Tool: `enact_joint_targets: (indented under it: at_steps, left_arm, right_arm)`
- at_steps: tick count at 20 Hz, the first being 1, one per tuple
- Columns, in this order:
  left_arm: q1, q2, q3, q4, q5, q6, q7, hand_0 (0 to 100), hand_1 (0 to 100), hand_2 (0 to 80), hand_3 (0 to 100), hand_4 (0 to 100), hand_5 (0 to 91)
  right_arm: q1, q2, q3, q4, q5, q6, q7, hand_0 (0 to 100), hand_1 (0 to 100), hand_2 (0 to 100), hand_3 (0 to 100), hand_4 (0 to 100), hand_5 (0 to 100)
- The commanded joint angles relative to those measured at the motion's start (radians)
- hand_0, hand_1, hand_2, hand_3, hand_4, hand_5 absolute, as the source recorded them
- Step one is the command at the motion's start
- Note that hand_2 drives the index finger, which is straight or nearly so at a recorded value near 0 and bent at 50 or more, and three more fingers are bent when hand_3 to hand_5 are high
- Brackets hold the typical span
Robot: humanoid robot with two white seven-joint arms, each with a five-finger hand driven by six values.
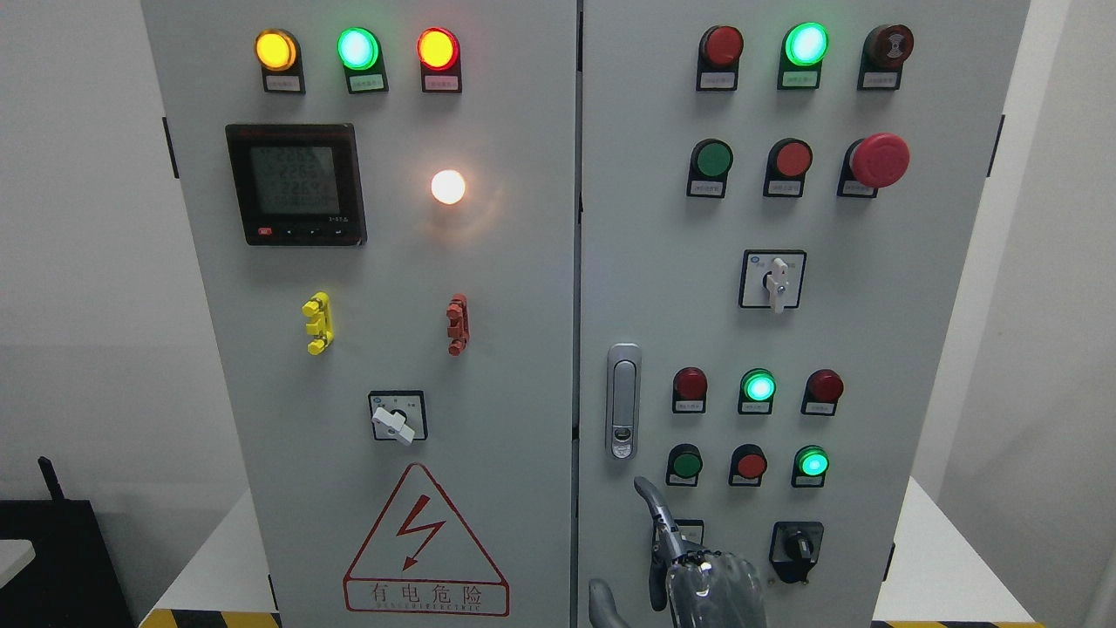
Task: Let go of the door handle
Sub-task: 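Raise the right hand toward the silver door handle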
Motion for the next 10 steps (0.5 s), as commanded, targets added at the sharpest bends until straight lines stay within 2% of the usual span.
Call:
enact_joint_targets:
  at_steps: [1, 10]
  left_arm:
    - [0.000, 0.000, 0.000, -0.009, -0.028, 0.000, 0.001, 12, 39, 0.0, 0, 0, 0.0]
    - [0.000, 0.000, 0.000, -0.009, -0.028, 0.000, 0.001, 12, 39, 0.0, 0, 0, 0.0]
  right_arm:
    - [-0.045, 0.025, -0.002, 0.070, 0.094, 0.016, -0.001, 38, 45, 3, 100, 100, 100]
    - [-0.061, 0.021, -0.004, 0.083, 0.183, 0.021, 0.008, 38, 44, 6, 100, 100, 100]
